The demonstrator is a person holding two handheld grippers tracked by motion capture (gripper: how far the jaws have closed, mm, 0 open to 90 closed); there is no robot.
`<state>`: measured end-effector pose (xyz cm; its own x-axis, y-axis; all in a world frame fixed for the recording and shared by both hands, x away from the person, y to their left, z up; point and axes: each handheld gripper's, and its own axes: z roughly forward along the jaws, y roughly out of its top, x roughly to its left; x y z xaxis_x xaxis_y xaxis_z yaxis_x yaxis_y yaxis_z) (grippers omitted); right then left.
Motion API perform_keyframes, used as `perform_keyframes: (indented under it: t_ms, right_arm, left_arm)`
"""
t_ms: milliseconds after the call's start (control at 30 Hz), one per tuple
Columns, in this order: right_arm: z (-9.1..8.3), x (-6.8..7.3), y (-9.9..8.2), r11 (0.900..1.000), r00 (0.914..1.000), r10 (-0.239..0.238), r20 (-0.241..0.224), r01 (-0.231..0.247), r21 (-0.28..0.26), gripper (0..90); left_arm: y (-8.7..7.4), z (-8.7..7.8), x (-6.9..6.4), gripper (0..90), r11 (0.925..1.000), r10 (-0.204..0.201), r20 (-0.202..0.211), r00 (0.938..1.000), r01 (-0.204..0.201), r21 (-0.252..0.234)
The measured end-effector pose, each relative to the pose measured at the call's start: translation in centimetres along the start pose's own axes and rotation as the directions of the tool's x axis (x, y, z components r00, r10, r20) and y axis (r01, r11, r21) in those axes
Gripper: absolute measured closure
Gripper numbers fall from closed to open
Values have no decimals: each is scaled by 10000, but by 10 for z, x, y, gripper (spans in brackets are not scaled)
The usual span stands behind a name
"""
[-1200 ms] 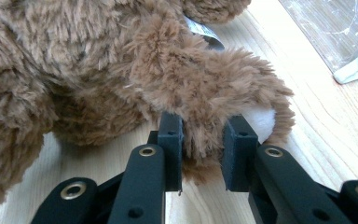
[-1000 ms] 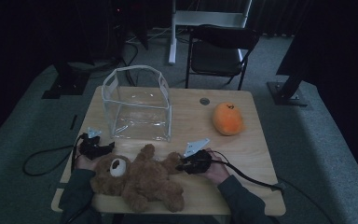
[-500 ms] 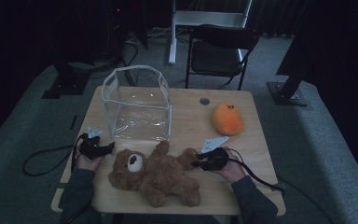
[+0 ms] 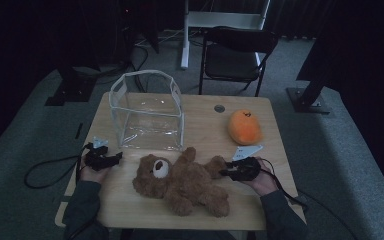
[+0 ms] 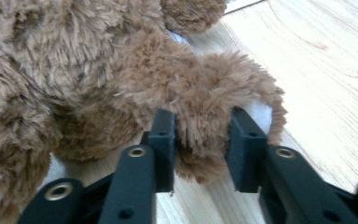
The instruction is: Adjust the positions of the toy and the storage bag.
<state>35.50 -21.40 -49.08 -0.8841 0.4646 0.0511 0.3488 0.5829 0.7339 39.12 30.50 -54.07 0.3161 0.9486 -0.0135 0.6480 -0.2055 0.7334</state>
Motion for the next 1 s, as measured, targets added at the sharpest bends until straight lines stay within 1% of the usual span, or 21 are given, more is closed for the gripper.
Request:
perform_keyframes:
  t_ms: [67,133,167,300,333,367,400,433,467,567,633,733,800,833,933,1000]
  right_arm:
    - [0,0,1,10000,10000,50,53,-50,17,589]
    - [-1,-2,4,10000,10000,71,56,-71,-12,539]
    - [-3,-3,6,9999,9998,143,103,-142,-86,537]
    - [-10,-10,15,9964,9990,369,270,-347,-777,542]
    - [-11,-12,19,9950,9987,383,351,-348,-939,555]
    - [-11,-12,19,9950,9987,383,351,-348,-939,555]
    - [-12,-13,21,9940,9983,430,385,-389,-1024,564]
    - [-9,-15,30,9902,9982,510,315,-464,-1318,594]
    - [-7,-16,33,9891,9984,506,269,-464,-1395,612]
    - [-1,-18,43,9878,9988,419,258,-376,-1514,643]
    - [3,-20,50,9868,9985,484,270,-436,-1559,655]
    - [9,-21,59,9863,9986,445,300,-391,-1604,668]
    - [11,-21,62,9861,9984,478,286,-426,-1604,671]
    - [15,-21,68,9837,9980,569,271,-514,-1722,683]
    - [22,-24,77,9819,9976,653,246,-599,-1799,696]
    - [27,-24,83,9831,9972,703,267,-647,-1711,712]
  left_arm:
    - [2,-3,0,310,9998,-15,-10,10000,15,-191]
    - [6,-9,1,310,9987,-73,3,10000,74,-511]
    - [7,-11,1,310,9980,-68,5,10000,68,-633]
    - [16,-17,-2,320,9948,68,105,9999,-57,-1020]
    - [18,-17,-3,325,9944,127,98,9999,-116,-1048]
    - [18,-17,-3,333,9944,127,98,9999,-116,-1048]
    - [24,-17,-7,333,9928,351,48,9994,-343,-1146]
    - [25,-17,-8,353,9927,416,-17,9991,-415,-1128]
    - [27,-16,-8,364,9924,430,-41,9991,-432,-1149]
    - [30,-14,-9,385,9921,375,8,9993,-372,-1197]
    - [32,-14,-9,401,9920,388,46,9992,-380,-1205]
    - [33,-13,-10,420,9920,407,6,9992,-404,-1196]
    - [34,-13,-10,423,9918,444,-22,9990,-443,-1197]
    - [35,-13,-10,433,9911,508,-70,9987,-513,-1225]
    - [38,-14,-11,454,9898,579,-116,9983,-590,-1294]
    - [40,-15,-11,469,9890,598,-100,9982,-606,-1353]
